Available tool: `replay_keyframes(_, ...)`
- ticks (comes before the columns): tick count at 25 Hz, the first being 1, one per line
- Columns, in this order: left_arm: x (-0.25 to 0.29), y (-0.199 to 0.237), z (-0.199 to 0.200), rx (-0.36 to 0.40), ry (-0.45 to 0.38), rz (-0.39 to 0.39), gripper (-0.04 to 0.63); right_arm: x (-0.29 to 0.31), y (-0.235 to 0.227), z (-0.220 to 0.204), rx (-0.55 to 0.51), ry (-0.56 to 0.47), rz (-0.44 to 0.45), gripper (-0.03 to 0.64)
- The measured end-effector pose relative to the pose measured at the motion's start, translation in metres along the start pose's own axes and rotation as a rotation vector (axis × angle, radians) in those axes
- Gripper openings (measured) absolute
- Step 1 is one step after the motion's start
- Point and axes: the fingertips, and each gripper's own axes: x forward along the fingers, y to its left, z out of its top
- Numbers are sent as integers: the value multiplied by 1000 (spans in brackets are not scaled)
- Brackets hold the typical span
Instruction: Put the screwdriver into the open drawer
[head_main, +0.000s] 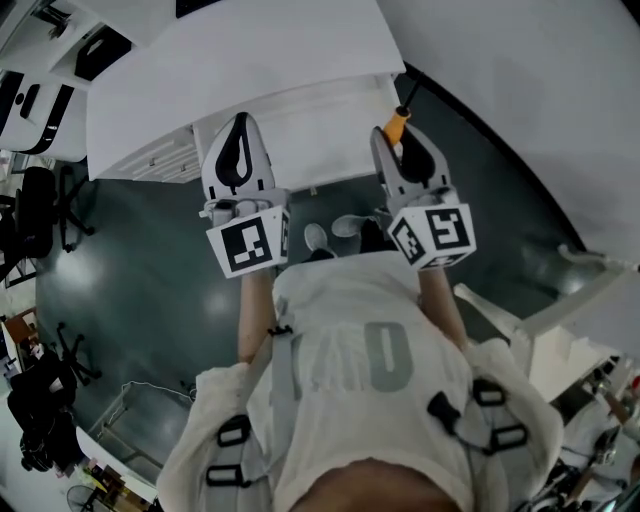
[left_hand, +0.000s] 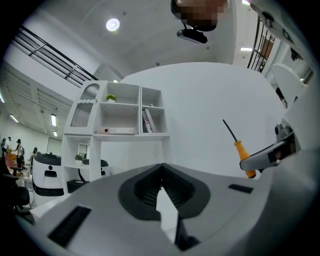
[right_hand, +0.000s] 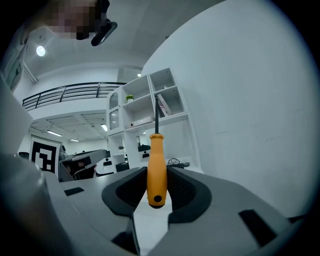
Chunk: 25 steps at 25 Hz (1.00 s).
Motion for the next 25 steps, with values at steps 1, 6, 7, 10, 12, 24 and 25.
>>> replay_keyframes(1,0,-2,-2,15,6,-10,6,-2,-2,-1,1,-1,-7,118)
replay_keyframes(6,4,-10,-5,24,9,-16,6,-3,-11,-7,6,4,-13,118)
replay_keyframes(7,6,-12,-4,23,7,-13,6,-2,-14,-7,7,6,-12,118)
replay_keyframes(10,12,-11,3,13,-7,3,6,6,-17,-1,2,8,3,118)
replay_keyframes(12,15,-10,7,14,-7,15,6,11,-17,4,-5,10,20,118)
replay_keyframes(24,13,-2,11,33,5,135,6,60,-17,-10,-137,126,196,118)
replay_keyframes(25,13,0,10,34,9,143,6,67,-15,-15,-165,141,216,118)
